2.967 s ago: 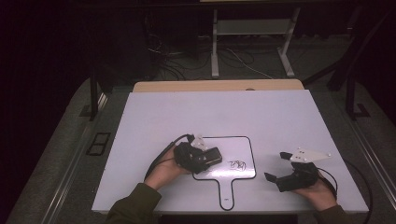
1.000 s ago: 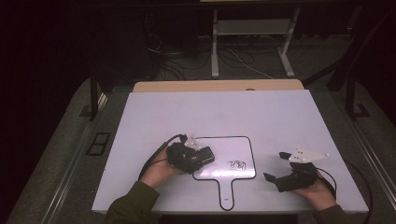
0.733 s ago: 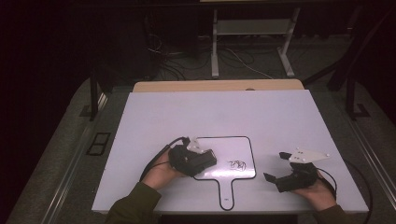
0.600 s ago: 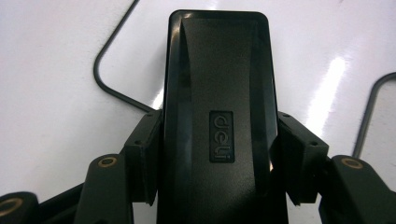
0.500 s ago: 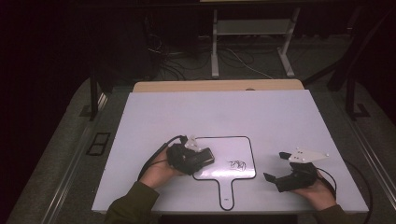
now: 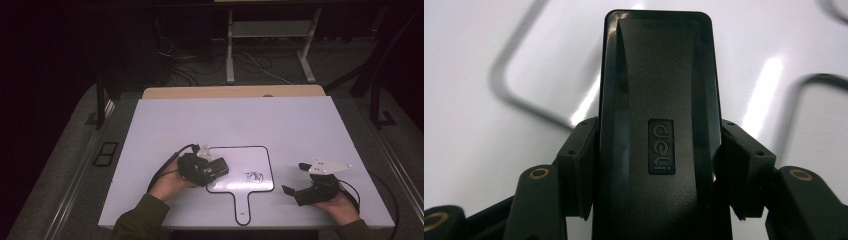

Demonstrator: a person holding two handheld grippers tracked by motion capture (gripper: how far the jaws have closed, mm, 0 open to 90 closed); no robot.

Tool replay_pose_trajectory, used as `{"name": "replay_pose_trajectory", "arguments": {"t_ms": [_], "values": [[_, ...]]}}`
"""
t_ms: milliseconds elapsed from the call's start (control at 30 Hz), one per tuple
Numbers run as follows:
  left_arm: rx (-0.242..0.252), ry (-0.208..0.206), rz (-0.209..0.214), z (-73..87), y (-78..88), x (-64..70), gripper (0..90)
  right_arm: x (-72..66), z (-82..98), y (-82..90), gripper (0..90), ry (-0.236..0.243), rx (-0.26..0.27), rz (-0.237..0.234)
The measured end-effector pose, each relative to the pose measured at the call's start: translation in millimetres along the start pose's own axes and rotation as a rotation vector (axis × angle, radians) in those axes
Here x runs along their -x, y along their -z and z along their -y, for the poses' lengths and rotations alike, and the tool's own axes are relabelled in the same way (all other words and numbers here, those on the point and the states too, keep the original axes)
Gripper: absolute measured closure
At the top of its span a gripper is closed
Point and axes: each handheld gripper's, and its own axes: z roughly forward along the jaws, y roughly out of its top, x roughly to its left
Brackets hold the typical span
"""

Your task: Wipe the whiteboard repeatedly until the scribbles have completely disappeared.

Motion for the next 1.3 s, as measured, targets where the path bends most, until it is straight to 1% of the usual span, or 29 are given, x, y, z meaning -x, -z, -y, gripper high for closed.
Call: {"name": "replay_pose_trajectory", "arguments": {"t_ms": [33, 67, 100, 133, 167, 200, 233, 267, 300, 333, 367, 433, 533, 567, 633, 667, 800, 867, 900, 933, 967, 1000, 1033, 1067, 1100, 1133, 1167, 1233, 1300], "values": [[-0.004, -0.028, 0.001, -1.7, -0.4, 5.8, 39.4, -0.1, 0.0, -0.2, 0.0, 0.001, 0.0, 0.0], [-0.012, -0.035, 0.021, -3.3, -1.1, 9.9, 39.5, -0.2, 0.0, -0.2, 0.0, 0.002, 0.0, 0.0], [-0.009, -0.042, 0.026, -4.1, -1.9, 12.1, 39.5, -0.3, -0.1, -0.2, 0.0, 0.002, -0.001, 0.0], [-0.007, -0.04, 0.022, -4.6, -2.3, 11.4, 39.4, -0.3, 0.0, -0.1, 0.0, 0.002, 0.0, 0.0], [-0.007, -0.032, 0.01, -4.8, -2.2, 9.4, 39.5, -0.5, 0.0, 0.1, 0.0, 0.002, 0.001, 0.001], [-0.011, -0.033, -0.02, -4.9, -1.4, 5.6, 39.5, -0.5, 0.0, 0.3, 0.0, 0.001, 0.001, 0.001], [-0.016, -0.024, -0.053, -4.8, -0.6, 1.7, 39.5, -0.4, 0.1, 0.4, 0.0, 0.002, 0.001, 0.002], [-0.024, -0.017, -0.075, -4.7, 0.4, -2.4, 39.5, -0.2, 0.2, 0.5, 0.0, 0.002, 0.0, 0.002], [-0.026, -0.012, -0.094, -4.3, 0.8, -5.3, 39.5, -0.1, 0.2, 0.5, 0.0, 0.001, 0.0, 0.003], [-0.035, -0.012, -0.096, -4.5, 1.7, -6.7, 39.5, 0.0, 0.2, 0.4, 0.0, 0.0, -0.001, 0.003], [-0.027, -0.012, -0.093, -4.4, 0.9, -4.8, 39.4, 0.2, 0.1, 0.2, 0.0, 0.001, -0.001, 0.003], [-0.029, -0.04, -0.064, -6.5, -0.3, 3.4, 39.5, 0.0, 0.1, -0.2, 0.0, 0.002, -0.003, 0.003], [-0.011, -0.063, 0.005, -10.8, -5.0, 19.9, 39.4, 0.0, 0.1, -0.5, 0.0, 0.003, -0.005, 0.003], [-0.01, -0.075, 0.016, -12.7, -6.4, 22.5, 39.5, -0.2, 0.0, -0.4, 0.0, 0.002, -0.004, 0.002], [-0.01, -0.082, 0.01, -16.9, -8.9, 22.7, 39.4, -0.5, 0.0, -0.4, 0.0, 0.004, -0.002, 0.002], [-0.007, -0.071, 0.003, -18.7, -10.2, 20.5, 39.4, -0.7, 0.1, -0.3, 0.0, 0.004, -0.005, 0.002], [-0.004, -0.043, -0.036, -25.9, -14.8, 3.6, 39.4, -0.7, 0.1, -0.4, 0.0, 0.004, -0.003, 0.003], [-0.008, -0.035, -0.037, -29.1, -16.7, -3.3, 39.5, -0.4, 0.2, -0.4, 0.0, 0.002, -0.005, 0.005], [-0.004, -0.029, -0.026, -30.6, -18.1, -4.7, 39.4, -0.2, 0.2, -0.5, 0.0, 0.002, -0.005, 0.006], [-0.002, -0.028, -0.009, -32.1, -19.6, -4.6, 39.5, -0.2, 0.2, -0.5, 0.0, 0.002, -0.006, 0.006], [-0.014, -0.042, 0.009, -34.3, -20.3, -3.0, 39.4, -0.2, 0.2, -0.6, 0.0, 0.003, -0.005, 0.005], [-0.008, -0.047, 0.029, -36.4, -22.4, 1.6, 39.4, -0.3, 0.2, -0.7, 0.0, 0.003, -0.006, 0.004], [-0.007, -0.066, 0.044, -38.8, -24.2, 7.0, 39.4, -0.4, 0.2, -0.8, 0.0, 0.004, -0.006, 0.004], [-0.01, -0.085, 0.055, -41.5, -25.7, 12.8, 39.4, -0.3, 0.2, -0.8, 0.0, 0.004, -0.007, 0.003], [-0.01, -0.091, 0.06, -44.1, -27.2, 18.4, 39.4, -0.3, 0.2, -0.9, 0.0, 0.004, -0.007, 0.004], [-0.01, -0.11, 0.06, -47.1, -28.8, 21.0, 39.4, -0.2, 0.1, -0.9, 0.0, 0.004, -0.007, 0.005], [-0.014, -0.114, 0.057, -49.6, -29.9, 22.2, 39.4, -0.4, 0.0, -0.8, 0.0, 0.003, -0.007, 0.004], [-0.012, -0.109, 0.046, -54.1, -32.8, 18.8, 39.4, -0.9, 0.0, -0.4, 0.0, 0.005, -0.005, 0.005], [-0.013, -0.104, 0.014, -59.1, -35.3, 12.4, 39.4, -0.9, 0.1, -0.1, 0.0, 0.007, -0.002, 0.006]]}}
